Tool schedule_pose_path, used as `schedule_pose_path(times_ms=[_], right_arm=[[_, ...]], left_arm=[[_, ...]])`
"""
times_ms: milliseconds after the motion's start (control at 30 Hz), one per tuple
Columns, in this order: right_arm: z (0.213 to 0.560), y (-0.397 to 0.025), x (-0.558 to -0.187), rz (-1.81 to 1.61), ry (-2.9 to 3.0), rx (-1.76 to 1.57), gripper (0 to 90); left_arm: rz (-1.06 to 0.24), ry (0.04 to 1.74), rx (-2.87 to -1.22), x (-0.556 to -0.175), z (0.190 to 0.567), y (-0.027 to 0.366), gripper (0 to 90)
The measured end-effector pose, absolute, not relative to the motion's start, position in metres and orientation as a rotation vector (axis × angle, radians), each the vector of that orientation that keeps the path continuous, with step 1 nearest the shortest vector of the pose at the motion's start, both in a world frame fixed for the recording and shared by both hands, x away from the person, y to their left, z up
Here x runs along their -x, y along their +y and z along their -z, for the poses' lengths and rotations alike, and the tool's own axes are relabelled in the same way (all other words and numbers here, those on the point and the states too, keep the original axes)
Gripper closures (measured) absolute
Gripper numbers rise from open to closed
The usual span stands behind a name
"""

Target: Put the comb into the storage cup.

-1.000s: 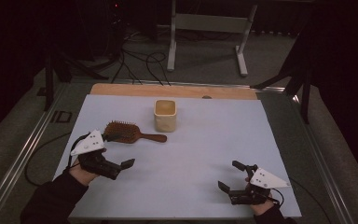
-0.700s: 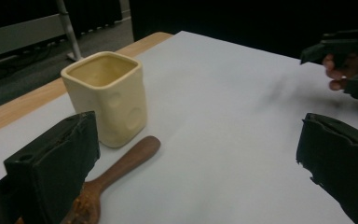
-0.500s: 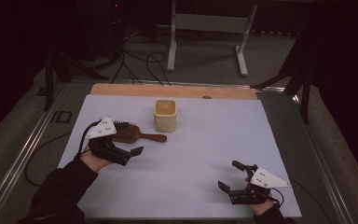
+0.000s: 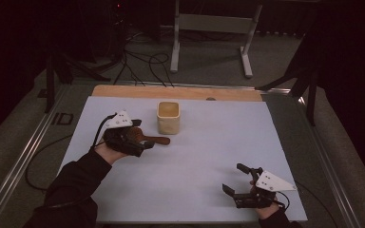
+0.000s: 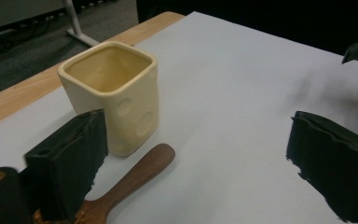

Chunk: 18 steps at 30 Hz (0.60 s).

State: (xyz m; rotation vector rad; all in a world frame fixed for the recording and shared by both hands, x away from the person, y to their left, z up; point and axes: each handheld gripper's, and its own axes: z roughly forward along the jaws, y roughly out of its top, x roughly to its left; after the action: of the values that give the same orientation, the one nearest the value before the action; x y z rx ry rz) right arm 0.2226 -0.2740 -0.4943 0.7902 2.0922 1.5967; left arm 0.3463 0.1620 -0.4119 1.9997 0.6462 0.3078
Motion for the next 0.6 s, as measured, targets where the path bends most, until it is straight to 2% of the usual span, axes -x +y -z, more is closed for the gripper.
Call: schedule_pose_path(times_ms=[400, 567, 600], right_arm=[[0.495, -0.274, -0.223, -1.597, 2.092, -0.792, 9.6], [0.495, -0.274, -0.223, -1.599, 2.092, -0.792, 9.6], [0.495, -0.274, -0.223, -1.599, 2.092, -0.792, 9.6]], left_arm=[[-0.305, 0.725, -2.011, -0.368, 0.428, 0.156, 24.3], [-0.332, 0.767, -2.032, -0.374, 0.436, 0.155, 35.7], [-0.334, 0.784, -2.034, -0.375, 0.437, 0.154, 35.7]])
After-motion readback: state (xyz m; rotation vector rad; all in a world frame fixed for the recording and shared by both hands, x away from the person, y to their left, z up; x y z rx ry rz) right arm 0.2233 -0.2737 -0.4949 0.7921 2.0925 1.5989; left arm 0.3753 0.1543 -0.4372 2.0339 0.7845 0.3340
